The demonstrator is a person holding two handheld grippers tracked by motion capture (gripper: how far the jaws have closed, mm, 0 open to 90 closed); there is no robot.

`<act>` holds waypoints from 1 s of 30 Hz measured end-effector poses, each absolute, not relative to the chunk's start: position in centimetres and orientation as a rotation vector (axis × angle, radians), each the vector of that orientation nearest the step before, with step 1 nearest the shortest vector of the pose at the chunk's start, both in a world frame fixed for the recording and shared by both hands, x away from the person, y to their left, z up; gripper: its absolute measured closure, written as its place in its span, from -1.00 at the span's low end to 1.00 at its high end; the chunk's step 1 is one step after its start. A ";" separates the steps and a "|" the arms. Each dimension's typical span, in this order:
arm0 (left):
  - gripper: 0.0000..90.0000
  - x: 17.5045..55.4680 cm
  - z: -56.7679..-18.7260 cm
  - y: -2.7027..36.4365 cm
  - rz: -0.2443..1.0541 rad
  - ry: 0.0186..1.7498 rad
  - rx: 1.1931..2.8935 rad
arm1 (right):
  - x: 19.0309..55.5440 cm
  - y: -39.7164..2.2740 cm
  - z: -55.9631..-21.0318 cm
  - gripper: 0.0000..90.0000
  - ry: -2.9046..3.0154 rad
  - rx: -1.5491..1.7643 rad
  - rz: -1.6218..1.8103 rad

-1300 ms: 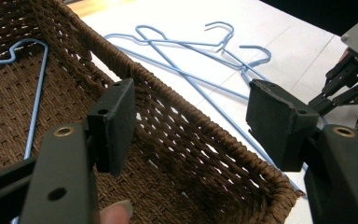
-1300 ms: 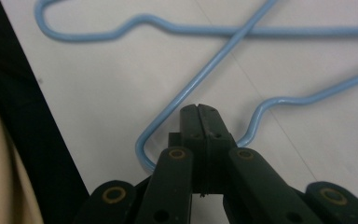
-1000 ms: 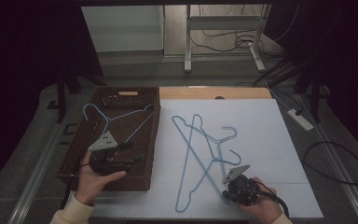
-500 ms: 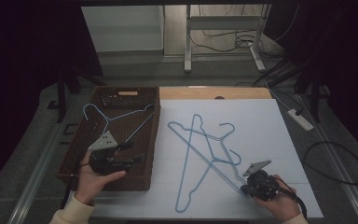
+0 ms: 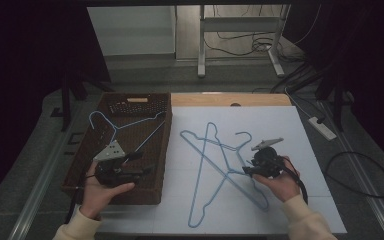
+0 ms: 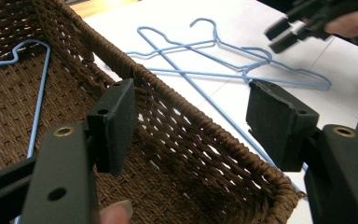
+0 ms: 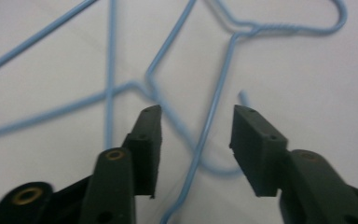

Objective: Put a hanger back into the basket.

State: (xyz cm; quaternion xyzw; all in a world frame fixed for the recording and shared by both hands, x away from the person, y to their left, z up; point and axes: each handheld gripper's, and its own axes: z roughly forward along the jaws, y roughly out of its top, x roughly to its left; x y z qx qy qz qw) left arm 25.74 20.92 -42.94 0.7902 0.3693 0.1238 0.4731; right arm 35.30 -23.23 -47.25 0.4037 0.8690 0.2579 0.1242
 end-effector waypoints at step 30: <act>-0.23 25.7 -42.9 20.9 0.305 0.899 1.932 | 41.8 -19.4 -49.7 0.95 2.544 1.375 0.483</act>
